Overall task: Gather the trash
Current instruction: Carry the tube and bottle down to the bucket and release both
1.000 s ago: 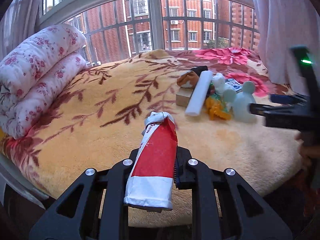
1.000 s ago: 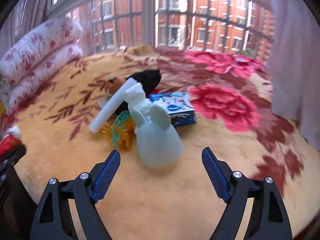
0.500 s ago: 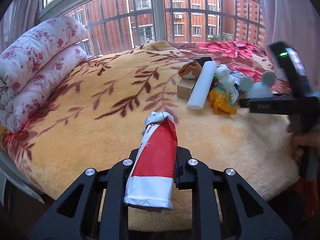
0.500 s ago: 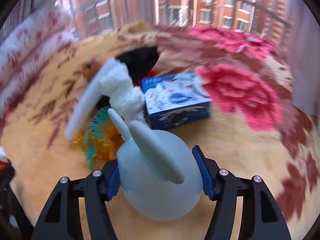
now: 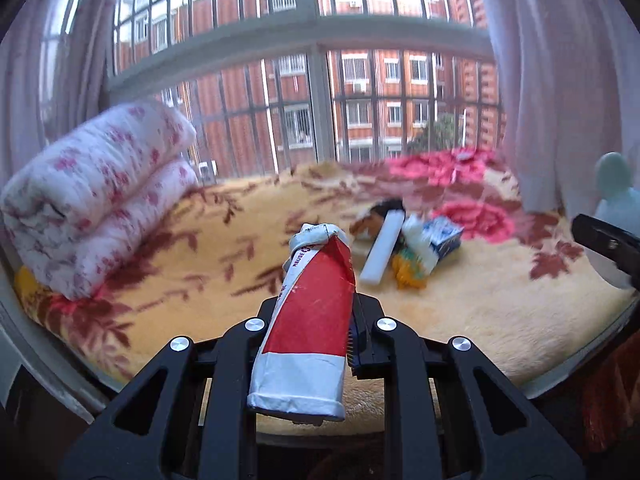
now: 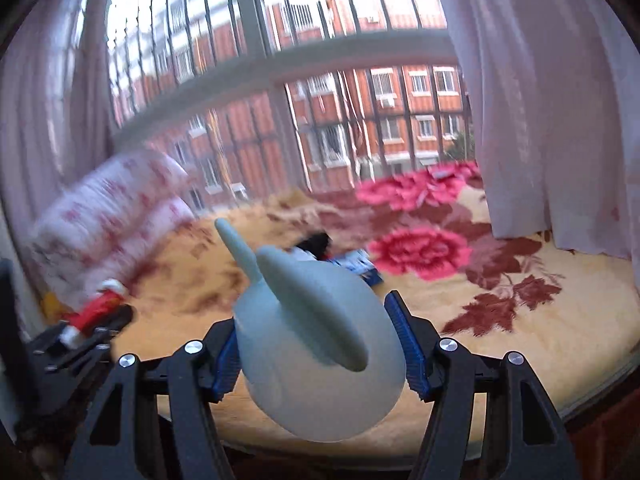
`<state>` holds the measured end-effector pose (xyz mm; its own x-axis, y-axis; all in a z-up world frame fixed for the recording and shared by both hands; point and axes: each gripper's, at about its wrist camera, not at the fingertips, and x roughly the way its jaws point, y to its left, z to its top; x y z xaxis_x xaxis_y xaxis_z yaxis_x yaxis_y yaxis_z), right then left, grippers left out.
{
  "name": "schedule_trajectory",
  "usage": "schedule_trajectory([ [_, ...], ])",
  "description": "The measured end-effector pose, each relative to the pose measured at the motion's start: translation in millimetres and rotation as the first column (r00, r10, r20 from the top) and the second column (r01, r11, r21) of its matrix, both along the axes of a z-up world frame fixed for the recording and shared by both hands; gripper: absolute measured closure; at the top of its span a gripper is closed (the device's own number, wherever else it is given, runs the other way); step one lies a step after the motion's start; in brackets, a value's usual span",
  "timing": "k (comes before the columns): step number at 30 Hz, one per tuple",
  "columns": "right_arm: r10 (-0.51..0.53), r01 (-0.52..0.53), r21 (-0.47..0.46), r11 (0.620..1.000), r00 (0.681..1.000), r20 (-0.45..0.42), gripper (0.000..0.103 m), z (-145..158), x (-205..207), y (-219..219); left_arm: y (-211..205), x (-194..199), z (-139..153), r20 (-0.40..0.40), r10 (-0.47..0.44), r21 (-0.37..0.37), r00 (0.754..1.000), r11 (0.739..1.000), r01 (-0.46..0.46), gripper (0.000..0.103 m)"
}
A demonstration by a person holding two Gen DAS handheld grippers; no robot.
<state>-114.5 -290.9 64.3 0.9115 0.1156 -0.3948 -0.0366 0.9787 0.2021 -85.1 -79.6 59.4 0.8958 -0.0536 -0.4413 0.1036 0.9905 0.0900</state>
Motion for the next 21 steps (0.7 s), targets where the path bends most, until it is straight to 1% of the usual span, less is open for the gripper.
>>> schedule_trajectory([
  [1, -0.001, 0.001, 0.007, 1.0, 0.999, 0.039, 0.039, 8.9, -18.5, 3.1, 2.3, -9.3, 7.6, 0.018, -0.008, -0.007, 1.0, 1.0, 0.008, 0.084],
  [4, -0.003, 0.003, 0.004, 1.0, 0.995, 0.098, 0.039, 25.4, -53.9, 10.1, 5.2, -32.2, 27.8, 0.086, -0.015, 0.003, 0.996, 1.0, 0.015, 0.084],
  [7, 0.003, -0.004, 0.007, 1.0, 0.991, 0.137, 0.039, 36.8, -79.6, 15.4, 5.4, -52.8, 43.2, 0.136, -0.024, 0.0, 0.99, 1.0, 0.024, 0.084],
  [10, -0.003, 0.004, -0.008, 1.0, 0.986, 0.169, 0.039, 42.5, -98.1, 19.9, 5.1, -68.5, 51.3, 0.171, -0.023, -0.009, 0.985, 1.0, 0.025, 0.083],
  [13, -0.001, 0.002, -0.007, 1.0, 0.982, 0.186, 0.039, 43.0, -108.4, 20.4, 3.9, -80.1, 52.8, 0.194, -0.025, -0.005, 0.981, 1.0, 0.026, 0.083],
  [17, 0.003, 0.0, -0.016, 1.0, 0.982, 0.187, 0.039, 38.1, -116.2, 24.3, 4.3, -89.2, 47.0, 0.208, -0.032, 0.0, 0.978, 0.999, 0.032, 0.083],
  [21, 0.017, -0.012, -0.029, 0.999, 0.988, 0.151, 0.039, 22.0, -116.5, 30.4, 5.3, -92.1, 31.8, 0.171, -0.05, 0.013, 0.984, 0.999, 0.049, 0.083],
])
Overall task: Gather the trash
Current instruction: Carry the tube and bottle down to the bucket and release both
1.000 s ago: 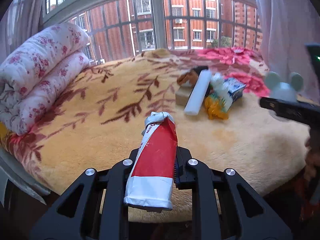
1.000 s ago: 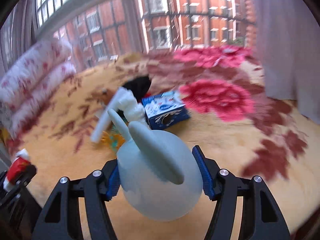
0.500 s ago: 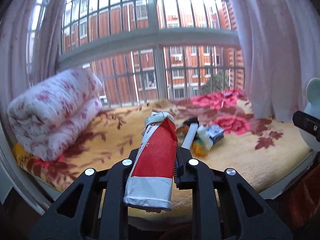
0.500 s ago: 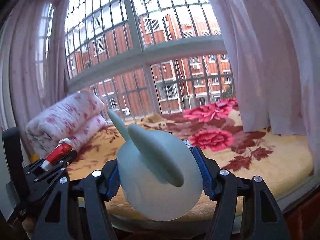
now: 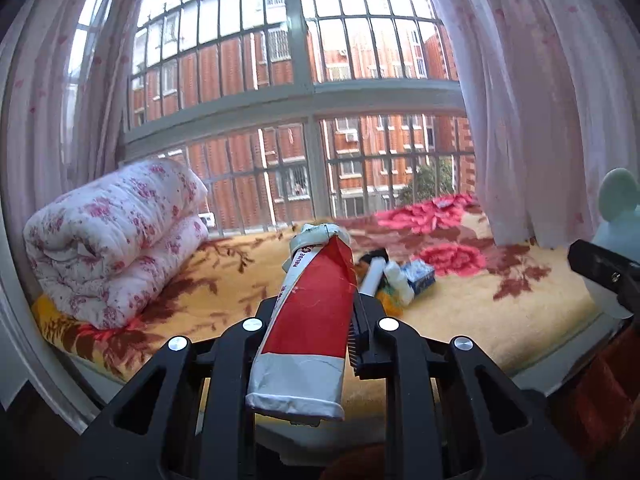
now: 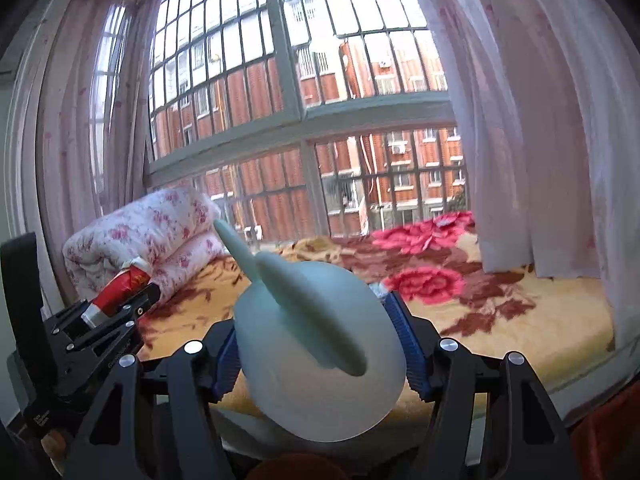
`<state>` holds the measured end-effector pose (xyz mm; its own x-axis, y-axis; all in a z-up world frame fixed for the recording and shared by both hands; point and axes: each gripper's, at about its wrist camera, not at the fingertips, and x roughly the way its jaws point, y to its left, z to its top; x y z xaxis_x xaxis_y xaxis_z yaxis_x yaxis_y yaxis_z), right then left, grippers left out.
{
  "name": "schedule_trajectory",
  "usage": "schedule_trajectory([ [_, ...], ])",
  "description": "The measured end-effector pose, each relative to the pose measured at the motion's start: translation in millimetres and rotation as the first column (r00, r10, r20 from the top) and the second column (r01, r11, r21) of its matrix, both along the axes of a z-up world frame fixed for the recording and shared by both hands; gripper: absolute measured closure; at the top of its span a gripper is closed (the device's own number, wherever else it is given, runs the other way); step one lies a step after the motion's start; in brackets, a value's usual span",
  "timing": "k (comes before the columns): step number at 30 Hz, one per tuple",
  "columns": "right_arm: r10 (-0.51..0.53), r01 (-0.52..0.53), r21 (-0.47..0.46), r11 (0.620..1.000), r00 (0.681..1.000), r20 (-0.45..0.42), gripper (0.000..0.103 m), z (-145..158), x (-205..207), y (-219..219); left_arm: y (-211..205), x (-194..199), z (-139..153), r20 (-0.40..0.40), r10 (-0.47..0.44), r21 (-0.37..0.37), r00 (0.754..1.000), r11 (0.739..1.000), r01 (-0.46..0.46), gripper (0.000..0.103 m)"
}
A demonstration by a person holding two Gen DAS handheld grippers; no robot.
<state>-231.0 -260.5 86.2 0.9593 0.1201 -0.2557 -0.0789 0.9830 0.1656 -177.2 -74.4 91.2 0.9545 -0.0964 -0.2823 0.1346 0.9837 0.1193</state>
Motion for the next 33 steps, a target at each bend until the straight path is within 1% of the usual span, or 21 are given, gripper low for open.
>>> schedule_trajectory([
  [5, 0.032, -0.032, -0.001, 0.999, 0.994, -0.104, 0.039, -34.5, 7.8, 9.3, 2.1, 5.5, -36.4, -0.119, -0.019, 0.02, 0.993, 1.0, 0.022, 0.083],
  [7, 0.039, -0.041, -0.01, 0.999, 0.987, -0.156, 0.039, -52.0, 13.2, 13.5, 3.6, 10.9, -56.8, -0.188, -0.019, 0.037, 0.982, 0.999, 0.027, 0.083],
  [11, 0.075, -0.083, -0.02, 0.996, 0.96, -0.268, 0.039, -89.6, 24.8, 25.8, 7.0, 16.4, -92.8, -0.28, -0.022, 0.069, 0.96, 0.997, 0.043, 0.082],
  [12, 0.079, -0.089, -0.024, 0.996, 0.956, -0.282, 0.039, -95.5, 26.3, 28.3, 8.9, 17.7, -101.2, -0.304, -0.025, 0.068, 0.952, 0.996, 0.048, 0.082],
  [13, 0.084, -0.098, -0.03, 0.995, 0.948, -0.307, 0.039, -105.6, 28.5, 32.7, 12.4, 19.5, -113.8, -0.342, -0.033, 0.063, 0.939, 0.996, 0.058, 0.082],
  [15, 0.099, -0.117, -0.034, 0.993, 0.934, -0.345, 0.039, -122.0, 31.8, 39.6, 16.7, 21.8, -128.9, -0.385, -0.041, 0.055, 0.922, 0.996, 0.067, 0.082],
  [18, 0.108, -0.141, -0.051, 0.989, 0.907, -0.407, 0.039, -147.7, 37.7, 50.3, 25.5, 27.9, -153.8, -0.45, -0.036, 0.053, 0.892, 0.996, 0.067, 0.082],
  [20, 0.121, -0.162, -0.053, 0.985, 0.883, -0.454, 0.039, -165.3, 41.2, 56.8, 31.9, 32.8, -168.6, -0.5, -0.034, 0.039, 0.866, 0.997, 0.062, 0.082],
  [22, 0.13, -0.183, -0.059, 0.981, 0.857, -0.498, 0.039, -182.4, 44.0, 63.8, 35.2, 36.8, -177.3, -0.532, -0.036, 0.026, 0.846, 0.998, 0.059, 0.082],
  [25, 0.142, -0.204, -0.055, 0.977, 0.827, -0.544, 0.039, -198.1, 48.4, 69.6, 36.6, 41.3, -188.5, -0.568, -0.037, 0.018, 0.822, 0.998, 0.058, 0.082],
  [27, 0.145, -0.211, -0.053, 0.976, 0.812, -0.565, 0.039, -205.5, 50.7, 71.7, 36.8, 43.1, -194.1, -0.583, -0.037, 0.019, 0.812, 0.998, 0.059, 0.082],
  [30, 0.146, -0.213, -0.05, 0.976, 0.806, -0.573, 0.039, -208.5, 51.7, 71.1, 35.0, 45.3, -200.5, -0.602, -0.031, 0.025, 0.798, 0.998, 0.058, 0.082],
  [33, 0.143, -0.209, -0.049, 0.977, 0.803, -0.578, 0.039, -210.1, 52.0, 68.9, 35.0, 44.9, -201.6, -0.607, -0.031, 0.026, 0.794, 0.998, 0.059, 0.082],
])
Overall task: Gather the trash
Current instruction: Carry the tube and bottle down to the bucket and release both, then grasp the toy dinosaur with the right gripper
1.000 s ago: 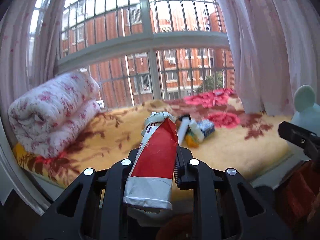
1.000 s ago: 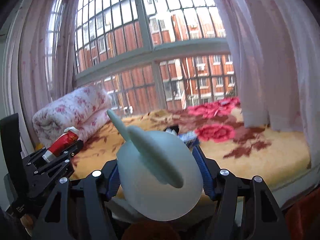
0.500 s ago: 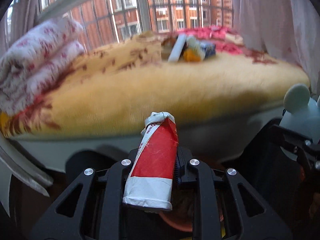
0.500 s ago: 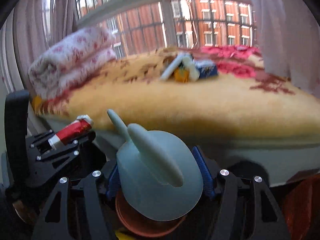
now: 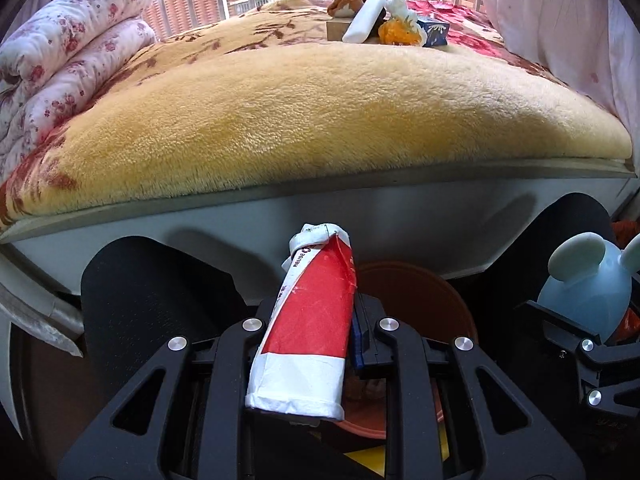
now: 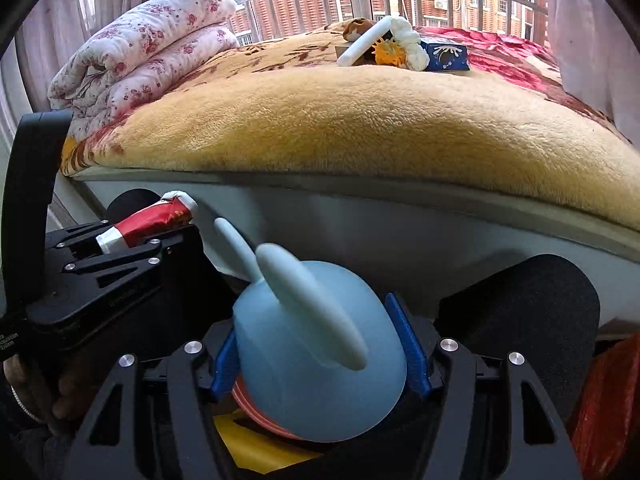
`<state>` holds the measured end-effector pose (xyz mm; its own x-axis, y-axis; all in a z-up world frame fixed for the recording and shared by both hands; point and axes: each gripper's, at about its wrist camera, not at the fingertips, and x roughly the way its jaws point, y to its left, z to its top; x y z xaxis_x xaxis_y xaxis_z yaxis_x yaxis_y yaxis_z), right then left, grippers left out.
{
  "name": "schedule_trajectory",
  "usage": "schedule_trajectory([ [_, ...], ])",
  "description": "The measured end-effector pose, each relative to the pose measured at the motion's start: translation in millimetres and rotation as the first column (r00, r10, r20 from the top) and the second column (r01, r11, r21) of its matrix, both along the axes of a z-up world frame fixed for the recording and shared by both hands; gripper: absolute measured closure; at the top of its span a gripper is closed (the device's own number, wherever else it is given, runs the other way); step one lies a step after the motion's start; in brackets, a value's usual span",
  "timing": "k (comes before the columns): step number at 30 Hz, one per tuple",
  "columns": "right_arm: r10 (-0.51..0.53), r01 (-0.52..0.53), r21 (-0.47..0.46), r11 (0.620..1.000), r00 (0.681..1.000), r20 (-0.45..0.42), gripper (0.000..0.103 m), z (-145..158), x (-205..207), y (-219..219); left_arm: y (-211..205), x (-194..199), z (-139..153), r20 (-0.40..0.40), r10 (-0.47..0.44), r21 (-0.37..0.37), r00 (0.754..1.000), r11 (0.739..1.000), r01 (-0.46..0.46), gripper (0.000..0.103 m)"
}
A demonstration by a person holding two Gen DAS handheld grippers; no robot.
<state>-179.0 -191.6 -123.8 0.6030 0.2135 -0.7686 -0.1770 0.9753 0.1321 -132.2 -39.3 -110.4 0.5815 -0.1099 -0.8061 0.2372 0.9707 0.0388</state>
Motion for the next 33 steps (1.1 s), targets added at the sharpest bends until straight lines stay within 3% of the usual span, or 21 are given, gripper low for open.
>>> schedule_trajectory([
  [2, 0.0, 0.0, -0.001, 1.0, 1.0, -0.004, 0.039, -0.9, 0.4, -0.3, -0.4, -0.4, -0.3, 0.001, -0.001, 0.004, 1.0, 1.0, 0.001, 0.079],
  [3, 0.002, -0.002, -0.003, 1.0, 1.0, -0.007, 0.038, -1.4, 0.9, 0.3, -0.9, -0.6, -0.3, -0.001, -0.003, 0.003, 1.0, 1.0, 0.003, 0.072],
  [4, 0.004, -0.005, -0.005, 1.0, 1.0, -0.012, 0.038, -2.2, 1.3, 0.7, -0.9, -0.7, -0.3, 0.0, -0.003, 0.003, 1.0, 1.0, 0.003, 0.055],
  [5, 0.009, -0.01, -0.008, 1.0, 1.0, -0.018, 0.031, -3.0, 2.2, 1.3, -0.7, 0.3, -0.1, -0.002, 0.0, 0.004, 1.0, 1.0, 0.0, 0.043],
  [6, 0.01, -0.01, -0.01, 1.0, 1.0, -0.019, 0.022, -3.3, 2.4, 1.5, 0.0, 0.5, 0.1, -0.001, 0.005, 0.003, 1.0, 1.0, -0.005, 0.021],
  [7, 0.009, -0.009, -0.02, 1.0, 1.0, -0.015, 0.02, -3.3, 1.7, 1.8, 1.1, 0.6, 1.2, 0.001, 0.011, -0.008, 1.0, 1.0, -0.011, 0.018],
  [19, -0.065, 0.065, -0.005, 0.998, 0.997, 0.045, 0.02, 16.5, -1.2, -28.2, 5.9, 1.7, 8.2, 0.025, 0.025, -0.027, 0.999, 0.999, -0.025, 0.018],
  [24, -0.076, 0.078, -0.02, 0.997, 0.993, 0.091, 0.02, 39.4, 8.2, -43.0, 5.1, 5.7, 24.1, 0.08, 0.023, -0.008, 0.997, 1.0, -0.022, 0.018],
  [33, -0.096, 0.087, 0.059, 0.994, 0.982, 0.165, 0.02, 95.9, 90.0, -69.4, -6.9, 40.0, 62.8, 0.201, 0.049, -0.012, 0.978, 0.999, -0.047, 0.018],
])
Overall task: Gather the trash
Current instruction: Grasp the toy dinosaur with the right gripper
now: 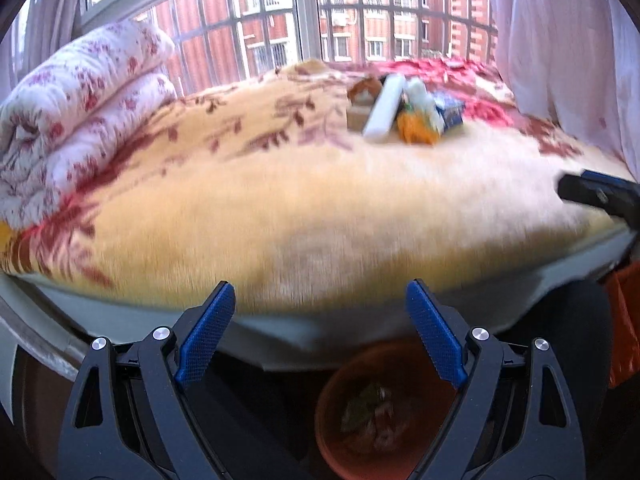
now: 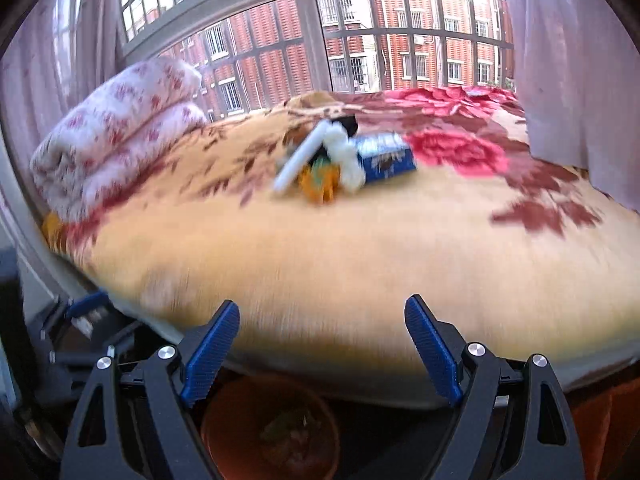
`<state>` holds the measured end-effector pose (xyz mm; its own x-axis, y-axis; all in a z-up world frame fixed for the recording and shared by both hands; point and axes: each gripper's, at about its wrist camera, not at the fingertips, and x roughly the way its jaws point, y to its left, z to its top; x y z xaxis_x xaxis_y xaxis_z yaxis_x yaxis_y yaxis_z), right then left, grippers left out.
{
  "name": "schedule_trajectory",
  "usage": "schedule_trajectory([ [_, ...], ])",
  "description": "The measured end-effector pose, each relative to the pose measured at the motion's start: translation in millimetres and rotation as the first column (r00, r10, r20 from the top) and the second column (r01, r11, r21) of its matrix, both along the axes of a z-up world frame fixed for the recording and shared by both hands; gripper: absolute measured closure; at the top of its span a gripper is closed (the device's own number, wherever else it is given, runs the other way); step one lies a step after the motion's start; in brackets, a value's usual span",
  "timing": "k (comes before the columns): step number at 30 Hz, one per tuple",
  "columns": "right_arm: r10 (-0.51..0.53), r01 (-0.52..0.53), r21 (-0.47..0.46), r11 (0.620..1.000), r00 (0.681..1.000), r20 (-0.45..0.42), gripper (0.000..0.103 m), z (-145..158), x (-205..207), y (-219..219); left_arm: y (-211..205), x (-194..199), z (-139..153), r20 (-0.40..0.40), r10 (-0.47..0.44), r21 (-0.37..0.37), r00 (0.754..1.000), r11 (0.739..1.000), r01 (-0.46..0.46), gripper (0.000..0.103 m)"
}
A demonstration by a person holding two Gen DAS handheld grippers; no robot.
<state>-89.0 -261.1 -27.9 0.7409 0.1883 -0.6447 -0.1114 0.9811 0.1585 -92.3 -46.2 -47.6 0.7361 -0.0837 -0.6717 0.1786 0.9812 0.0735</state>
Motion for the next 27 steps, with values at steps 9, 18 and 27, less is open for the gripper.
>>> schedule_trajectory([
  [9, -0.013, 0.021, 0.097, 0.995, 0.997, -0.075, 0.033, 1.9, 134.0, 17.7, 6.2, 29.1, 7.3, 0.026, 0.046, -0.063, 0.999, 0.997, -0.045, 0.017],
  [18, -0.048, 0.072, 0.107, 0.992, 0.976, -0.211, 0.047, -23.0, 214.1, 21.5, 21.7, 31.9, -4.2, 0.022, 0.058, -0.077, 0.998, 0.995, -0.056, 0.016],
  [27, -0.095, 0.145, 0.126, 0.981, 0.937, -0.337, 0.059, -37.8, 241.6, 26.2, 34.0, 33.3, -10.1, 0.006, 0.073, -0.116, 0.997, 0.991, -0.072, 0.016],
])
